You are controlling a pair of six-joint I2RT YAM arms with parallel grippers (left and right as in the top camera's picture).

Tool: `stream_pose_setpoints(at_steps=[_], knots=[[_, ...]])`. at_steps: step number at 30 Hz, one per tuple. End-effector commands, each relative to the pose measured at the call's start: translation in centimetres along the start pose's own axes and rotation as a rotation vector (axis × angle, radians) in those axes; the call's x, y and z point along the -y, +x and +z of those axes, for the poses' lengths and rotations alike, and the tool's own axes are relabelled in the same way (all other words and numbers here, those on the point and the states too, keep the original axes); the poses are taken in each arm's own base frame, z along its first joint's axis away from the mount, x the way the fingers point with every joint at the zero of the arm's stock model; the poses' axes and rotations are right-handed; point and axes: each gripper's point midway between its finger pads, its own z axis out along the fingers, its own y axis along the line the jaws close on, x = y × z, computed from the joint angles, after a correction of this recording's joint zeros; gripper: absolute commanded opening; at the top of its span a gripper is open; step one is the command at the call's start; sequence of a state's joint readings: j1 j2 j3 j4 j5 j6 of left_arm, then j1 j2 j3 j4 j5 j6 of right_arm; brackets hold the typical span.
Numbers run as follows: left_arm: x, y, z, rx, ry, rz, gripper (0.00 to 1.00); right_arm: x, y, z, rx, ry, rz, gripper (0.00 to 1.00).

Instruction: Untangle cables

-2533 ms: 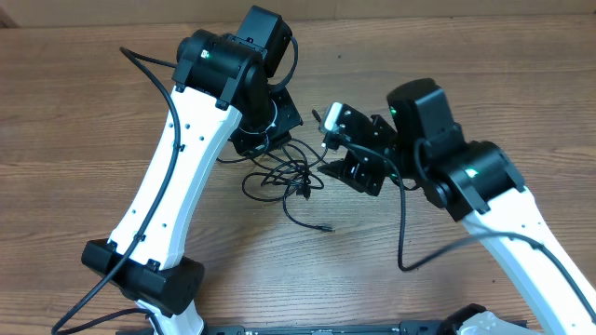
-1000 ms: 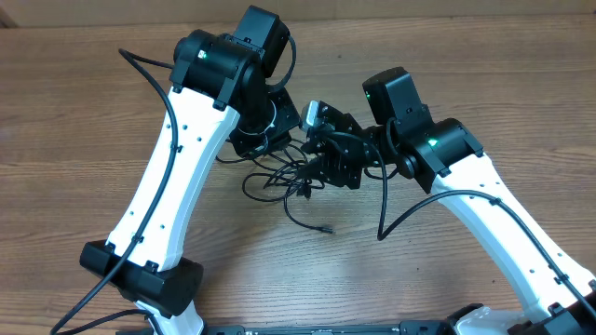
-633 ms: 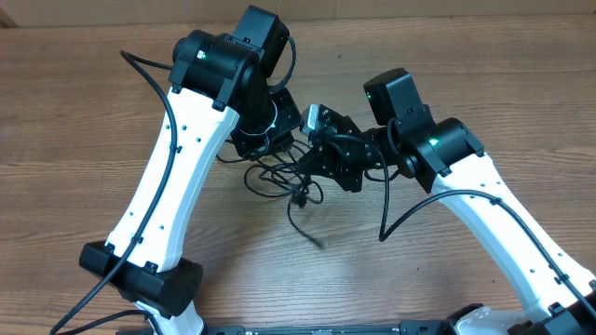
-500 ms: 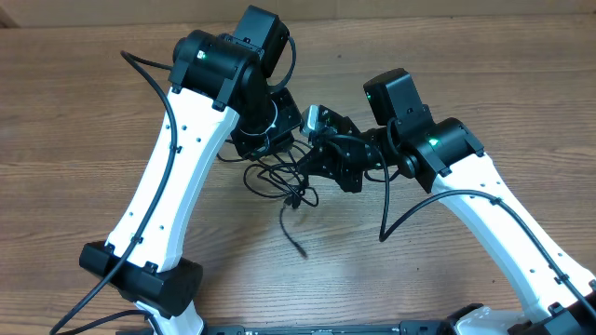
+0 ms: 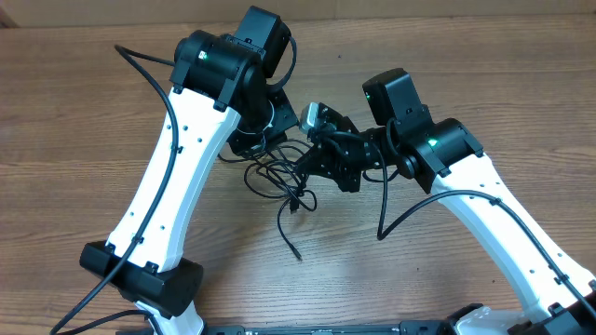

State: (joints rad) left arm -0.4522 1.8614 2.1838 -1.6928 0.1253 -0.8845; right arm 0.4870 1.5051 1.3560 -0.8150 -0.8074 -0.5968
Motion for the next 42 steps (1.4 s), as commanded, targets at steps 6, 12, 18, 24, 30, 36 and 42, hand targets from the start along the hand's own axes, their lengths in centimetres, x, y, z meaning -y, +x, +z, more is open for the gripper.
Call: stream_pose_setpoints(at_steps=[6,12,18,24,30,36,42], knots=[[-0.9,-0.9,-0.6,0.081,-0.045,0.002,0.05,-2.6,-5.0,-3.5,0.143,0.049,-0.147,0.04],[-0.9,-0.9,-0.6,0.08,-0.044,0.002,0.04,-4.2,-7.3,-6.0,0.221,0.093,-0.224,0.04],[-0.4,-0.3,-0.5,0.043,-0.014,0.002,0.05,-4.0,-6.9,-6.6,0.195,0.144,-0.211,0.04],[0.2,0.3,-0.5,0.006,0.015,0.003,0.05,-3.6,-4.6,-6.2,0.109,0.166,-0.131,1.0],[-0.1,0.0,-0.5,0.027,-0.002,0.003,0.12,-3.4,-2.3,-6.1,0.019,0.186,-0.058,1.0],[-1.0,-1.1,-0.6,0.091,-0.056,0.039,0.96,-3.3,-1.2,-6.1,-0.023,0.197,-0.026,1.0],[-1.9,-1.9,-0.5,0.132,-0.104,0.047,1.0,-3.1,-0.9,-6.1,-0.039,0.213,-0.019,1.0]])
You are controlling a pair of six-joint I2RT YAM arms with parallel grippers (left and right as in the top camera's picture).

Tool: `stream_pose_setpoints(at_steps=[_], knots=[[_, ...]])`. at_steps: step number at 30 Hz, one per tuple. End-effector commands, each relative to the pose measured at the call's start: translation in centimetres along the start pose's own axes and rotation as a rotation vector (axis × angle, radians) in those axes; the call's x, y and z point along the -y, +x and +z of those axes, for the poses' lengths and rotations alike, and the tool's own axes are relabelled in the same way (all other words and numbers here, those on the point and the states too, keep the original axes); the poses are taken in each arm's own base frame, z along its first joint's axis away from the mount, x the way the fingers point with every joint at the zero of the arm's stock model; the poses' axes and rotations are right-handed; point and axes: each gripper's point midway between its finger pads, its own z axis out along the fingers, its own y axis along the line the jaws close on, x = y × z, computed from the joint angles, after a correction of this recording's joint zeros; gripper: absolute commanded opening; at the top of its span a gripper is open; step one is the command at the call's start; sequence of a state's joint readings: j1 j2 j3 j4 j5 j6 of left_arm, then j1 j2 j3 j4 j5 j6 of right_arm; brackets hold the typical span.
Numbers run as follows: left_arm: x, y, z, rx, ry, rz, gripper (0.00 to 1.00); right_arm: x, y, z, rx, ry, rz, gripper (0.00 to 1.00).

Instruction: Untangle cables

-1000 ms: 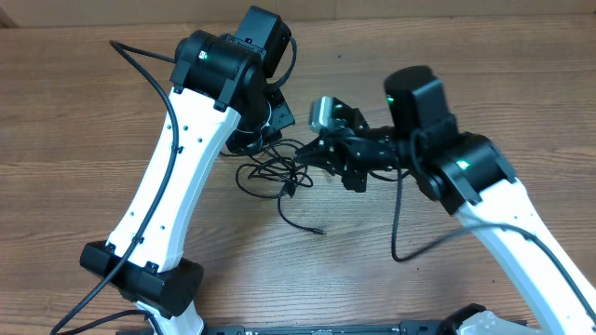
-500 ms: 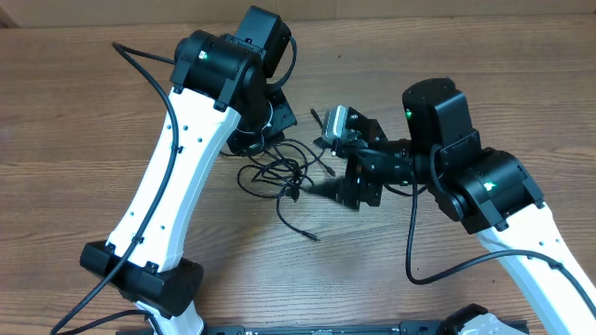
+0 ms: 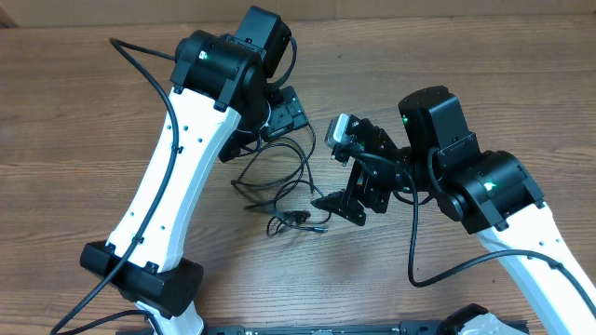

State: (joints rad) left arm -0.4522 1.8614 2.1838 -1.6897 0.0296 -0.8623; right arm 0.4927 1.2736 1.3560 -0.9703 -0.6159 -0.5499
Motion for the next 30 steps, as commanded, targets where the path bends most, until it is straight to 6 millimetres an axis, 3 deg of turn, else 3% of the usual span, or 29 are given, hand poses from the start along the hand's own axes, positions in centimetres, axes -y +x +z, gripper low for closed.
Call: stream_pose_setpoints(at_steps=[1,9,15,26,30], knots=[[-1.1,-0.6,-0.1,0.056,-0.057,0.025,1.0,0.1,-0.5,-0.4,0.003,0.022,-0.009,1.0],[-4.6,1.9,5.0,-0.086,-0.24,0.027,1.0,0.5,0.6,-0.4,-0.043,0.05,0.034,1.0],[-7.1,3.9,8.6,-0.181,-0.346,0.03,1.0,1.9,1.8,-0.6,-0.09,0.147,0.264,1.0],[-10.0,7.1,9.9,-0.353,-0.436,0.157,1.0,3.7,5.4,-1.8,-0.191,0.357,0.655,1.0],[-12.1,8.4,10.9,-0.41,-0.509,0.173,1.0,4.0,6.6,-2.1,-0.227,0.407,0.718,1.0]])
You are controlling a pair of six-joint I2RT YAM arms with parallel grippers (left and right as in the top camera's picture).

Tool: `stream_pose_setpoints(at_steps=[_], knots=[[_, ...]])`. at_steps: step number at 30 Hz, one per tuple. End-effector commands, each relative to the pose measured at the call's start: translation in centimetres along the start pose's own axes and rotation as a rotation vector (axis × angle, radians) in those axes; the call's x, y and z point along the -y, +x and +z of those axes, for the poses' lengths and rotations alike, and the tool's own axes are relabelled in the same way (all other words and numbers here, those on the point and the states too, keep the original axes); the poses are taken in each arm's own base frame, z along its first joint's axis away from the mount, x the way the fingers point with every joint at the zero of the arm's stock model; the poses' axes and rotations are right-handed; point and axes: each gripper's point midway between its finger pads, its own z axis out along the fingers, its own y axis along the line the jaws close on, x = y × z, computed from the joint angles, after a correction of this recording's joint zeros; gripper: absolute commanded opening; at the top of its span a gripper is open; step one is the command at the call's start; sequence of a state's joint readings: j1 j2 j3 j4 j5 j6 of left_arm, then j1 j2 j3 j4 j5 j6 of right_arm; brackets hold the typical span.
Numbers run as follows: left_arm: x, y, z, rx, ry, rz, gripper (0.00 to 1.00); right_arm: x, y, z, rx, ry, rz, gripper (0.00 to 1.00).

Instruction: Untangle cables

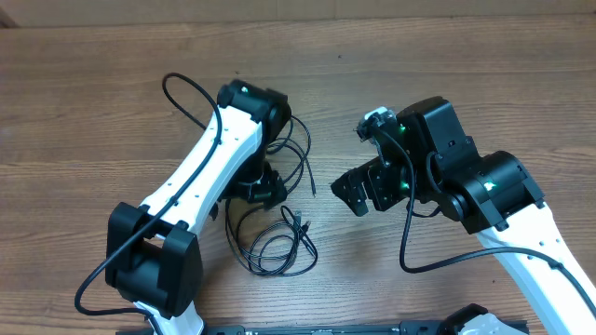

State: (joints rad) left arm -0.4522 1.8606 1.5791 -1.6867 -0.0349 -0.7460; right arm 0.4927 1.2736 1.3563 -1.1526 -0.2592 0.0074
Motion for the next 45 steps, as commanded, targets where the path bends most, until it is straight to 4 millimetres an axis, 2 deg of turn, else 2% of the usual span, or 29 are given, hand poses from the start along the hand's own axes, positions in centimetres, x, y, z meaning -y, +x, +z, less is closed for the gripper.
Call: stream_pose_setpoints(at_steps=[1,3,7,10,16,21,25,29,33,37,40,42,45], knots=[[-1.3,0.9,2.2,-0.03,-0.079,0.042,1.0,1.2,-0.2,-0.2,0.007,0.077,0.106,1.0],[-1.4,0.9,3.6,-0.039,-0.092,0.022,0.99,1.2,-0.2,0.0,-0.001,0.078,0.108,1.0],[-0.1,1.5,6.2,-0.087,-0.041,-0.002,1.0,1.5,-0.3,0.9,-0.02,0.081,0.112,1.0],[0.5,1.3,7.9,-0.085,-0.022,-0.103,1.0,1.7,-0.2,1.5,-0.041,0.084,0.117,1.0],[1.7,1.8,10.6,-0.116,0.031,-0.242,0.99,1.8,-0.4,2.0,-0.042,0.084,0.118,1.0],[1.9,1.9,12.9,-0.117,0.043,-0.312,0.98,1.8,-0.6,2.0,-0.034,0.083,0.114,1.0],[2.2,1.6,13.7,-0.103,0.062,-0.322,0.94,1.8,-0.7,2.0,-0.032,0.082,0.103,1.0],[2.3,1.5,13.8,-0.098,0.067,-0.344,0.79,1.7,-0.7,2.0,-0.031,0.082,0.102,0.98],[2.8,1.0,13.8,-0.083,0.087,-0.343,0.54,1.7,-0.7,2.0,-0.03,0.081,0.102,0.93],[3.4,0.3,13.8,-0.058,0.12,-0.342,0.29,1.7,-0.7,2.0,-0.031,0.081,0.103,0.93],[3.8,-0.1,13.7,-0.045,0.139,-0.341,0.05,1.7,-0.7,2.0,-0.031,0.081,0.103,0.93],[4.1,-0.2,13.7,-0.049,0.153,-0.341,0.04,1.7,-0.7,2.0,-0.031,0.081,0.103,0.91],[4.2,-0.2,13.5,-0.051,0.159,-0.343,0.04,1.8,-0.5,2.0,-0.038,0.083,0.106,0.81]])
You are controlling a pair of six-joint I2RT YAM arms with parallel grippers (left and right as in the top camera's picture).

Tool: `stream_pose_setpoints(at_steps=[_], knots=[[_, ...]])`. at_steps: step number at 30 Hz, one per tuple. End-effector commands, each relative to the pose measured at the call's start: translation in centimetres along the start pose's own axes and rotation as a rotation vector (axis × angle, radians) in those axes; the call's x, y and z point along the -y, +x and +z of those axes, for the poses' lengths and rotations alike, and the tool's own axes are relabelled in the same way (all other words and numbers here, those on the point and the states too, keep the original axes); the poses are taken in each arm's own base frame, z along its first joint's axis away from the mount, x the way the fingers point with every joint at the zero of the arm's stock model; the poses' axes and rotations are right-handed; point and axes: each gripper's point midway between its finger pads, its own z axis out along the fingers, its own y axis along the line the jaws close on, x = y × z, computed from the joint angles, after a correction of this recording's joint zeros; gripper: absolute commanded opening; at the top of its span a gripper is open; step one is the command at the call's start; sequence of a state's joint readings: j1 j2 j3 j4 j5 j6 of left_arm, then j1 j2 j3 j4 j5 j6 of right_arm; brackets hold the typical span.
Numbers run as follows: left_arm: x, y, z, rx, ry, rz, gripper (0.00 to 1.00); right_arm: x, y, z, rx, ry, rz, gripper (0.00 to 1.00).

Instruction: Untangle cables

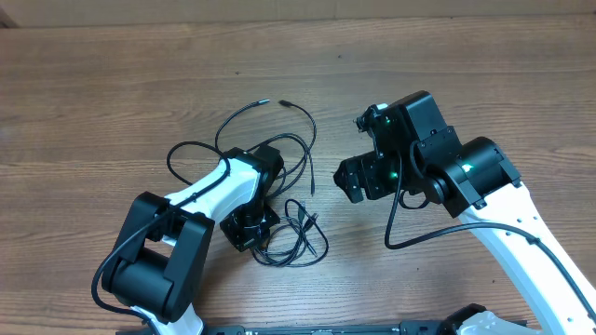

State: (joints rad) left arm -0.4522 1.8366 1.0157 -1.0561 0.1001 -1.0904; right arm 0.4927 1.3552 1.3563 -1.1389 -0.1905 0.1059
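Two thin black cables lie on the wooden table. One is a small coil [296, 240] with a plug end near the middle front. The other, a longer cable [300, 140], arcs behind it, one tip pointing to the far side. My left gripper [248, 229] is down at the coil's left edge, and its fingers are hidden under the wrist. My right gripper [347, 180] hovers to the right of both cables, open and empty.
The left arm's own supply cable [191, 149] loops out to the left of the wrist. The right arm's supply cable [402, 223] hangs below its forearm. Wooden table [112, 84] all around, with a wall edge along the far side.
My left arm has folded back, so its gripper is now nearer the front, by the small coil. The long cable lies more spread out behind. My right gripper has barely shifted.
Both grippers were first together over a tangled bunch at mid-table. Then the right gripper had drawn back to the right, with cable stretched between. Later the bunch lay looser under the left gripper. Now a small coil and a long arc lie mostly apart.
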Motion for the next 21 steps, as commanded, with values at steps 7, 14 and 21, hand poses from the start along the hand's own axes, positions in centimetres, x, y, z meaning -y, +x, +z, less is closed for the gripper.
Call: stream_pose_setpoints(at_steps=[7,14,21], knots=[[0.5,-0.9,-3.2,-0.002,0.016,-0.038,0.04,-0.1,-0.5,-0.5,0.019,0.005,0.083,0.84],[2.3,-2.9,-11.0,0.138,0.125,0.011,0.04,-0.3,-1.1,-0.5,0.043,-0.007,0.196,1.0],[2.9,-4.4,-19.1,0.305,0.248,-0.001,0.04,-4.5,-3.2,-1.2,0.089,-0.251,0.216,1.0]])
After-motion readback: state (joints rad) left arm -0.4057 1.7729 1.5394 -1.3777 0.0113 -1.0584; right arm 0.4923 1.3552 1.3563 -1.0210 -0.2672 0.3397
